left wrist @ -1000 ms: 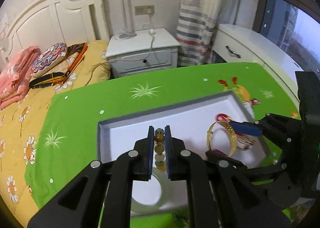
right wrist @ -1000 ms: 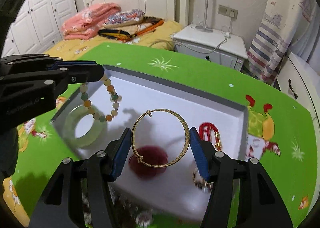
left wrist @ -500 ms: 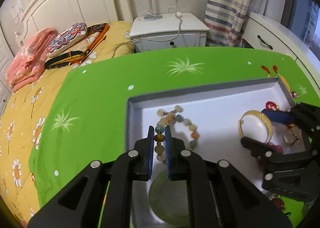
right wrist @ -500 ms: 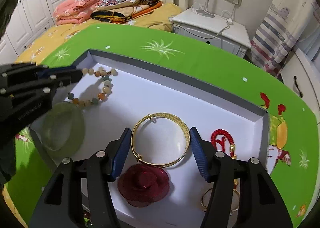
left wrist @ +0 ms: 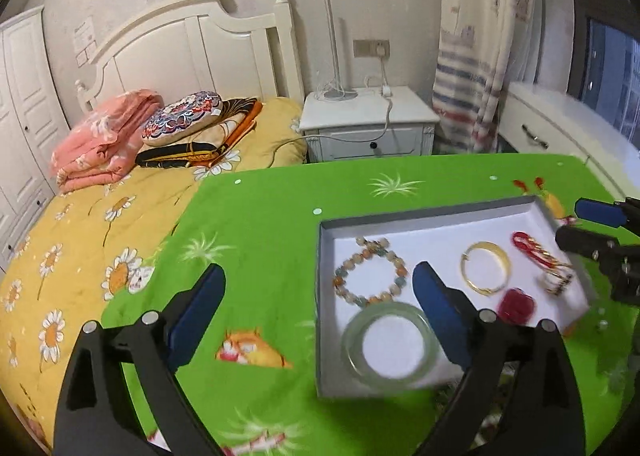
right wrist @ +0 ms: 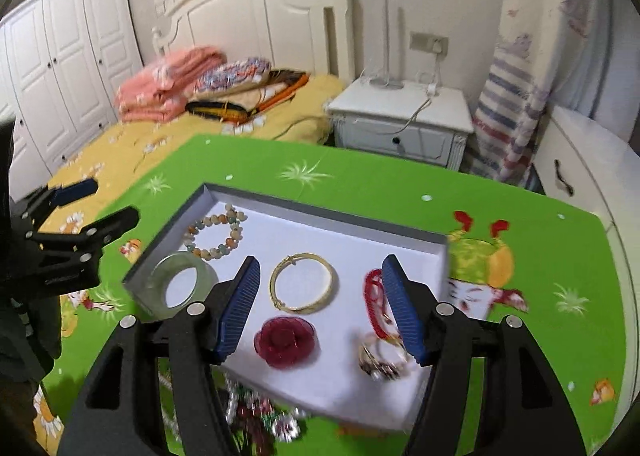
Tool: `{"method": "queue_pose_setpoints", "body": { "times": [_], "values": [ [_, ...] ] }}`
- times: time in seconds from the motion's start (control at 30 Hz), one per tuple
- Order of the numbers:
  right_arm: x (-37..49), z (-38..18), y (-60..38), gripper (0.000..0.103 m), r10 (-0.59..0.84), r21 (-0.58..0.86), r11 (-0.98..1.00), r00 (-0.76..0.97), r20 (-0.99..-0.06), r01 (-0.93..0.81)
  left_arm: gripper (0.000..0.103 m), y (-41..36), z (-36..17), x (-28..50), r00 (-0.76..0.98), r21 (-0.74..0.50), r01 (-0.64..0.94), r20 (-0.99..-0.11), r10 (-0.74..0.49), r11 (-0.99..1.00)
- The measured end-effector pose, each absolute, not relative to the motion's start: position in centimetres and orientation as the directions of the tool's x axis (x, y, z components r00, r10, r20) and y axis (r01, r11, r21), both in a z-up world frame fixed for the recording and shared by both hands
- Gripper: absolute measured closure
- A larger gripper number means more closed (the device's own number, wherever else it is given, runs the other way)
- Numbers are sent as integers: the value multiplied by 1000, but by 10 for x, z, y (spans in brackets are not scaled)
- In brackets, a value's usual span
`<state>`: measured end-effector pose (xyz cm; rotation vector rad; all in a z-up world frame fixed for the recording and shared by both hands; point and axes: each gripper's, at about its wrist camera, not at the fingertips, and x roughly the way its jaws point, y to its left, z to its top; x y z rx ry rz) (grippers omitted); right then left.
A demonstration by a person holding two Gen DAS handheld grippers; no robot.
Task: Organize jewelry
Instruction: 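Release the gold bangle in the box with the right tool while the left tool drops the beads, then grasp the black-cord green pendant necklace with the right tool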
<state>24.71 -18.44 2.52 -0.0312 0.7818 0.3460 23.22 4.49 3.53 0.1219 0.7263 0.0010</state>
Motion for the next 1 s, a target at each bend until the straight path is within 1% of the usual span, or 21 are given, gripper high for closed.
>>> {"method": "queue_pose_setpoints", "body": {
  "times": [0.2,0.23,0.3,0.43,0.53,0.63,0.7,0.83,0.9,0.93,1.0],
  "values": [
    [202,26,-205,43,291,110,949,687,-666,-296,8,43,34,180,761,111,37,-647,44,993],
    [196,24,-207,43,293,116,949,687,-664,-293,6,43,32,168,766,112,33,-641,47,993],
    [181,16,-212,43,307,147,948,685,-661,-284,5,44,22,146,769,103,31,-638,42,994],
    [154,-4,-217,43,339,219,940,668,-663,-261,5,47,-2,115,749,54,35,-662,10,998],
    [138,-17,-213,43,352,244,936,656,-667,-253,5,46,-19,98,736,58,47,-677,4,997],
    [126,-26,-208,43,350,235,937,651,-674,-260,5,40,-30,83,742,106,74,-670,16,992],
    [118,-32,-203,43,352,227,935,637,-686,-272,5,36,-35,77,745,113,99,-667,1,989],
    [105,-42,-194,43,347,200,934,615,-708,-297,5,32,-48,75,736,105,142,-676,-34,984],
    [101,-47,-185,43,331,160,934,606,-723,-320,5,33,-49,76,731,93,151,-681,-47,984],
    [101,-48,-183,44,324,145,934,606,-726,-327,5,35,-48,76,734,81,151,-676,-57,985],
    [102,-49,-178,48,322,130,931,600,-732,-341,5,37,-50,78,722,61,163,-688,-76,985]
  ]
}}
